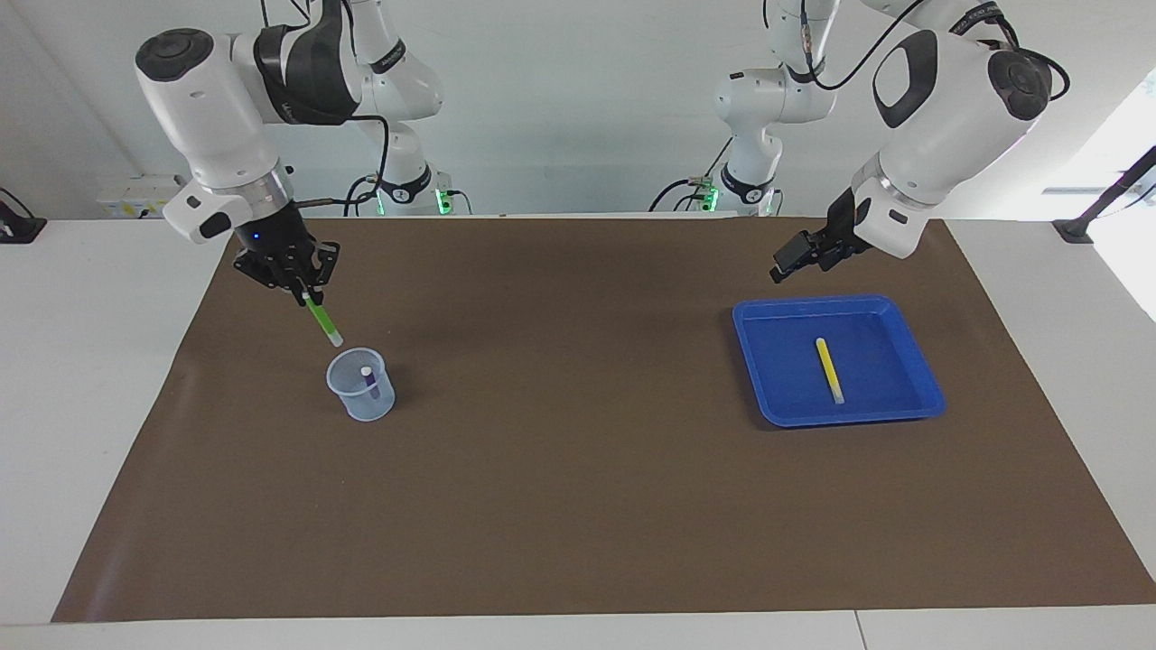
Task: Right arm passes pens to left for tray arrangement
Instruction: 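Hand the green pen from the right gripper to the left gripper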
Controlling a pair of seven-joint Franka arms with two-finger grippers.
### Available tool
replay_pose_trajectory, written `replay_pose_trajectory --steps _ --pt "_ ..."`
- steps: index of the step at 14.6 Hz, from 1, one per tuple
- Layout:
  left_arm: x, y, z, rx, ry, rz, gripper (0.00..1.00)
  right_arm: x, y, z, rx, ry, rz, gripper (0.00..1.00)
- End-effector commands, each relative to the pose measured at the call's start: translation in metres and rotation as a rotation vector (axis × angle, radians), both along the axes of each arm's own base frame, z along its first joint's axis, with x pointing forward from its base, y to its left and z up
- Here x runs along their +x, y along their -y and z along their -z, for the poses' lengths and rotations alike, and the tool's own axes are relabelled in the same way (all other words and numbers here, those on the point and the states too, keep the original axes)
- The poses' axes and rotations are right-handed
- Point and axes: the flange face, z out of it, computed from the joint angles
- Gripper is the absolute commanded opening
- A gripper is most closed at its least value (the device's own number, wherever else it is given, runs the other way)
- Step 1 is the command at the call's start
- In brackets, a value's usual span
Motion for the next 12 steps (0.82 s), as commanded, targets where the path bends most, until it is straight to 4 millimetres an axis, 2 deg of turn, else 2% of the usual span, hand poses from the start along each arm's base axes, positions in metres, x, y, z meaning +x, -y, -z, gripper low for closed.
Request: replay_pose_trajectory --steps 1,4,7,12 --pt "-0.004 -0.002 -0.006 -0.040 -0.006 -0.079 1.00 0.001 -0.048 -0.005 0.148 -0.058 0.206 0.00" --pt "-0.003 0.001 -0.009 -0.062 -0.012 -0.152 1.00 0.003 -0.101 -0.010 0.332 -0.113 0.431 0.00" --pt "0.000 0.008 -0.018 -0.109 -0.043 -0.315 1.00 0.003 -0.152 -0.015 0.474 -0.193 0.608 0.00" --pt "0.000 0.027 -0.037 -0.234 -0.188 -0.699 1.00 0.014 -0.242 -0.029 0.567 -0.333 0.739 0.00"
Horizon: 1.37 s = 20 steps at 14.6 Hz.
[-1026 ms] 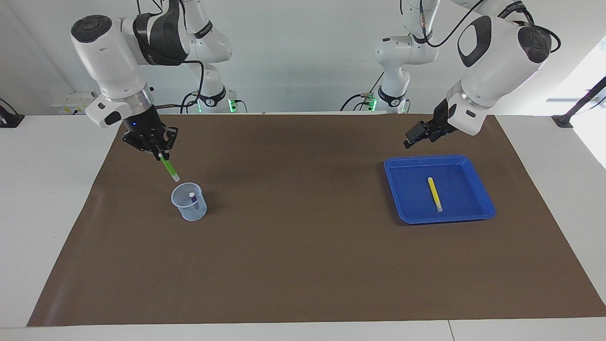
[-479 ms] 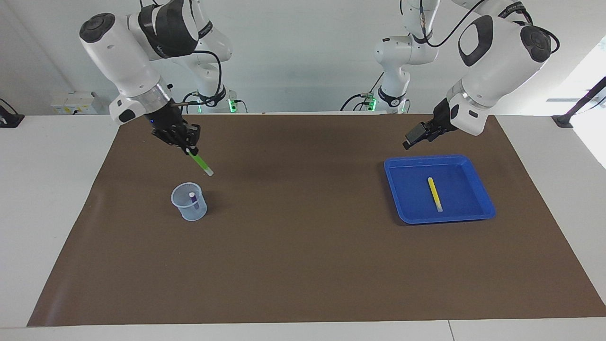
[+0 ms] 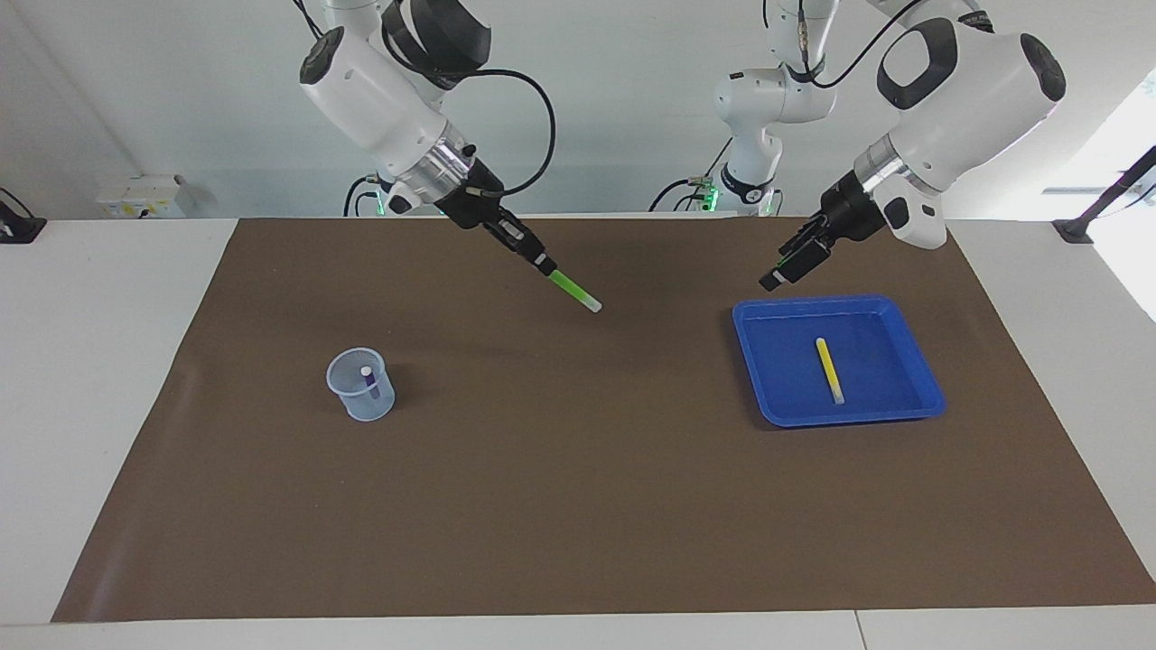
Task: Right arm passes pens to left for tray arrangement
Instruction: 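Hand the green pen from the right gripper to the left gripper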
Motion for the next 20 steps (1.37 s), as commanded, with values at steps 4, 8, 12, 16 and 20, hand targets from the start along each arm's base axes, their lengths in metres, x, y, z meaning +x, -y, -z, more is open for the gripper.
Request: replay_pose_trajectory --steps 4,8,12,16,20 --pt "-0.004 0.036 -0.013 -0.116 -0.155 -0.390 1.00 0.004 -0.076 -0.013 0.119 -0.136 0.078 0.00" --pt "-0.022 0.065 -0.006 -0.113 -0.274 -0.521 1.00 -0.014 -0.106 -0.014 0.130 -0.210 0.099 0.00" --pt "-0.038 0.075 0.017 -0.112 -0.272 -0.627 1.00 -0.020 -0.115 -0.014 0.133 -0.212 0.105 0.00" --pt "-0.043 0.079 0.020 -0.102 -0.277 -0.605 1.00 -0.019 -0.115 -0.011 0.129 -0.208 0.107 0.00" --pt "-0.049 0.080 0.022 -0.088 -0.294 -0.591 0.99 -0.020 -0.117 -0.012 0.128 -0.208 0.104 0.00"
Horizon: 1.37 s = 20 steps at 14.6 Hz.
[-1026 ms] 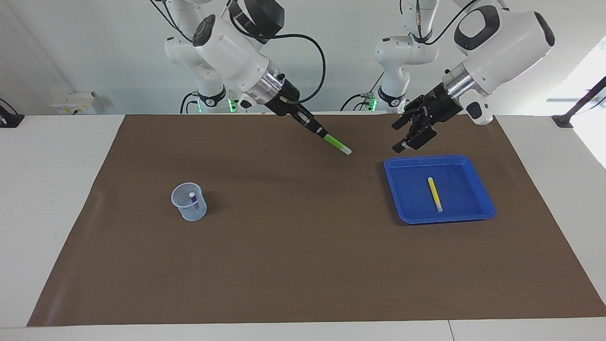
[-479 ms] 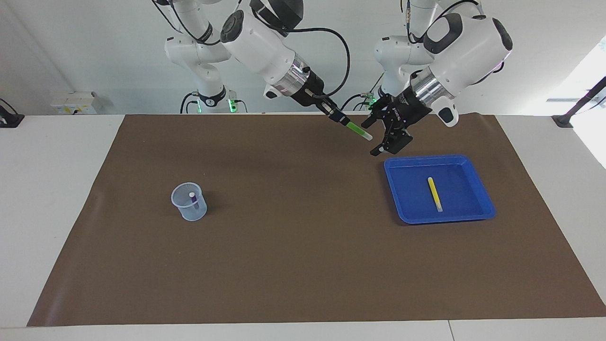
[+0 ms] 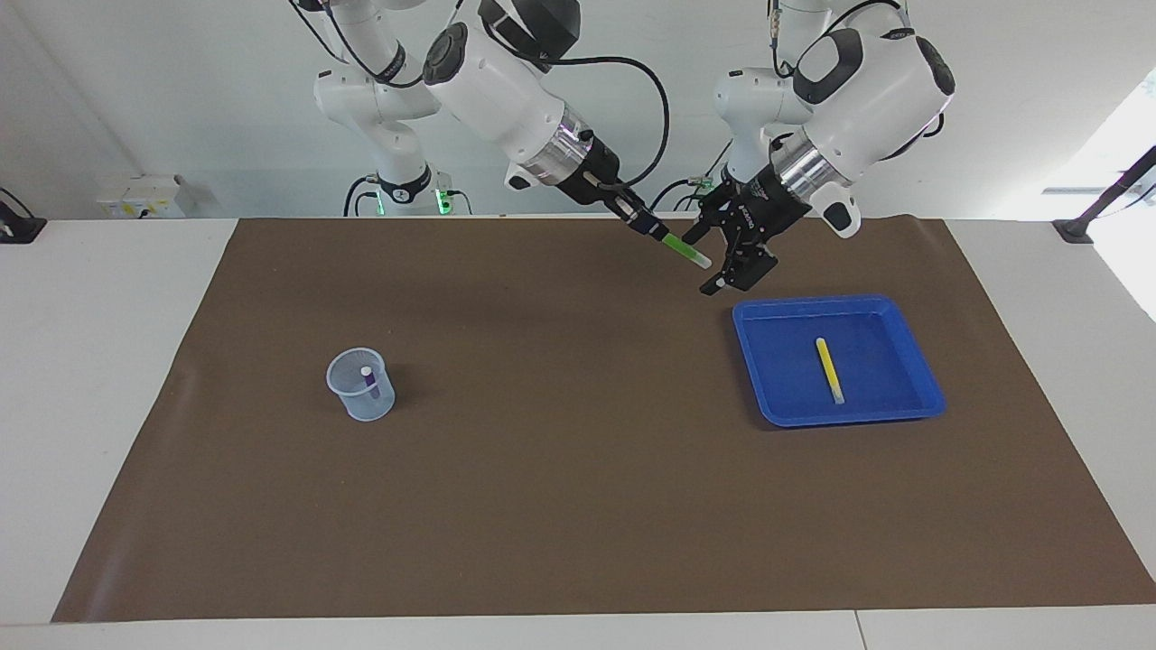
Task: Right arm passes pens to left for tray arrangement
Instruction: 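Hand the green pen from the right gripper to the left gripper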
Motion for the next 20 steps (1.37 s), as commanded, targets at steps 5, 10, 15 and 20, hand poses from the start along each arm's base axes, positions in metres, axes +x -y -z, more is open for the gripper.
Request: replay_pose_trajectory --steps 5,10,15,20 --pt "-0.016 0.000 0.002 -0.004 -0.023 0.007 0.98 0.001 -0.004 -0.001 0.015 -0.001 0.007 0.00" --pt "-0.022 0.009 0.004 -0.001 -0.033 0.026 0.76 0.001 -0.004 -0.001 0.013 0.003 0.004 0.00" --pt "-0.025 0.008 0.003 0.001 -0.045 0.037 0.62 0.001 -0.004 -0.001 0.012 0.004 0.001 0.00" --pt "-0.030 0.001 -0.006 0.002 -0.037 0.055 0.62 0.001 -0.004 0.000 0.011 0.005 -0.001 0.00"
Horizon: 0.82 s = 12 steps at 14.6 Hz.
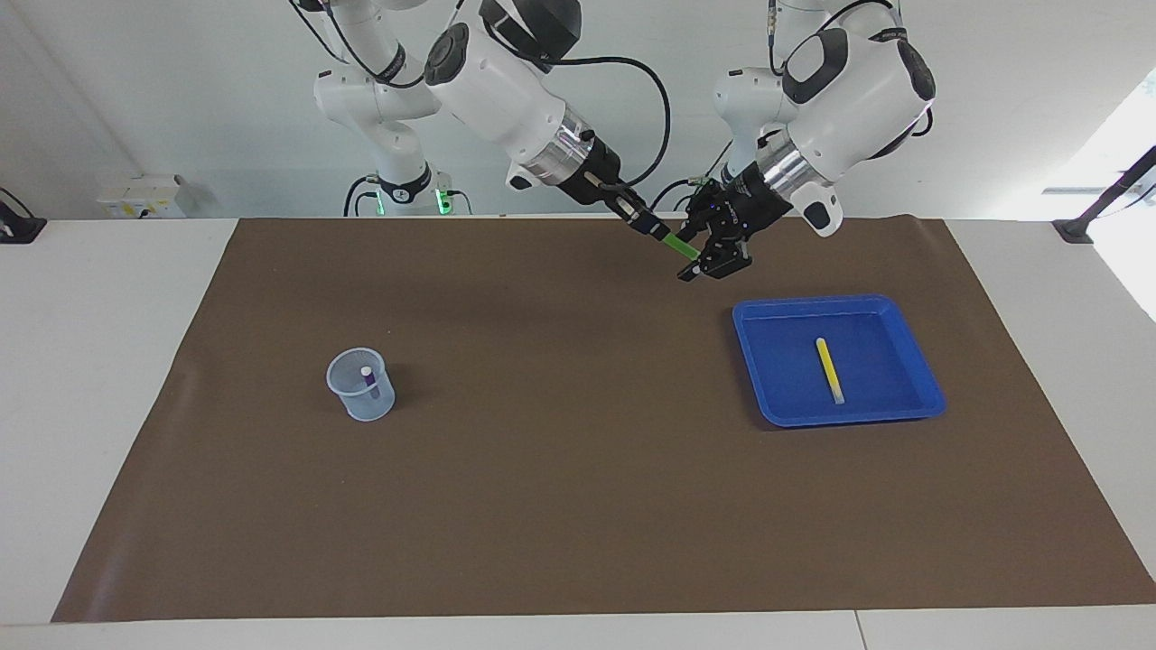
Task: Right arm passes pens to left for tray arrangement
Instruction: 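Hand the green pen from the right gripper to the left gripper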
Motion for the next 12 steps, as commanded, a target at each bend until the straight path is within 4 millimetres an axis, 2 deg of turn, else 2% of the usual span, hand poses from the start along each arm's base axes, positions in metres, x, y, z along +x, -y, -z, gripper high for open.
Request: replay_pose_trajectory --steps 1,3,8,10,12 --pt "-0.0125 -0.0081 -0.0033 -0.008 -0.005 0.010 0.62 0.0010 -0.0030 -0.0005 0.011 0.006 0.001 0.00" --pt "-0.0133 -0.0076 -0.0027 -0.007 -0.004 0.012 0.57 0.0011 -0.0030 -0.0004 0.010 0.007 0.000 0.00" --pt "-0.0178 -0.0055 0.0011 -0.003 -0.007 0.026 0.30 0.0009 -0.0030 0.0004 0.009 0.007 -0.001 0.00" --pt "-0.0186 -0.0056 0.0019 -0.002 -0.007 0.030 0.00 0.0009 -0.0030 0.0004 0.009 0.007 -0.001 0.00" --pt "-0.0188 -0.0072 -0.0005 -0.004 0.014 0.049 0.00 0.0008 -0.0030 0.0011 0.008 0.005 -0.001 0.00"
